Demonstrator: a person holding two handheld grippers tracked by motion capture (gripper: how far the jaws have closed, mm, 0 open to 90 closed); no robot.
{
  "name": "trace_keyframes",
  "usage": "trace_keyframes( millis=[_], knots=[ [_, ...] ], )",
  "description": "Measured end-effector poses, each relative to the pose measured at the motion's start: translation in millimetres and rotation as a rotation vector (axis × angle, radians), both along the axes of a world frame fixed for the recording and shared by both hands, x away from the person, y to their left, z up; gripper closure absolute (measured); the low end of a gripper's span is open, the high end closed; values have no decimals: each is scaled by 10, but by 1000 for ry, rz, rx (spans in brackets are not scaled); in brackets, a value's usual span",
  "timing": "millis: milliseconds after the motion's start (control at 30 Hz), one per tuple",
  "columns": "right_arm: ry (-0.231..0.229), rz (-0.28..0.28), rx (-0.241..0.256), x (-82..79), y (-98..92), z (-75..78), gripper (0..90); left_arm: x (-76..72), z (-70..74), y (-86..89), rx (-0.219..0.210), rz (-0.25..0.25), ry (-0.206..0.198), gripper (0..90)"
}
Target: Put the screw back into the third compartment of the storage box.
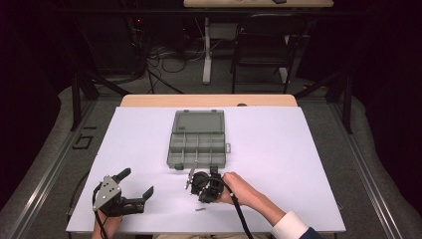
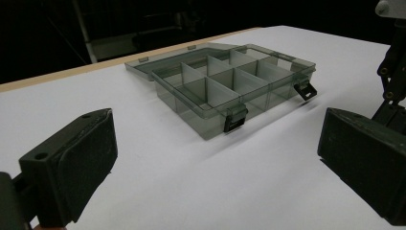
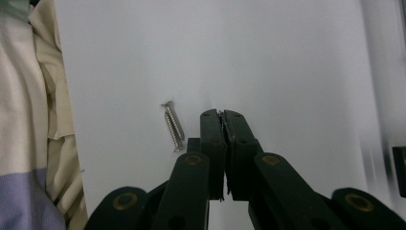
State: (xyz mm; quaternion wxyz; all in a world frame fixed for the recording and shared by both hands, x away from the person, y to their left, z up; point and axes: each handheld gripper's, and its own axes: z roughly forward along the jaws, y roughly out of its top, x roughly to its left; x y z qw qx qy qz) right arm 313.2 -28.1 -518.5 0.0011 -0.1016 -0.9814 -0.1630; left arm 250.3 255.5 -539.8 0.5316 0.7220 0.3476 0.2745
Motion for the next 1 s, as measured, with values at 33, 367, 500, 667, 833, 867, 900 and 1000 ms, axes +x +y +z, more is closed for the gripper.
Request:
trace_keyframes(
  millis=[33,367,500,667,833,867,900,1000],
  knots=[
    [-5,0,-8,6,-2,12,881,0,0,0,0,0,0,1],
    [-12,-25,-12,77,-51,97,881,-2,4,-2,8,-5,2,1],
    [-12,-31,-21,98,-84,120,881,-1,4,-5,9,-6,1,1],
    [-32,-54,-6,118,-126,228,881,1,1,-4,7,0,4,1],
    [-45,-68,-4,150,-163,329,881,8,-4,-10,9,-2,7,1],
    [-50,-73,2,157,-172,346,881,7,-4,-13,12,-3,7,1],
    [-45,-77,2,164,-181,368,881,7,-4,-14,11,-3,5,1],
    [-60,-84,12,186,-204,418,881,2,-2,-7,11,-2,5,1]
  ],
)
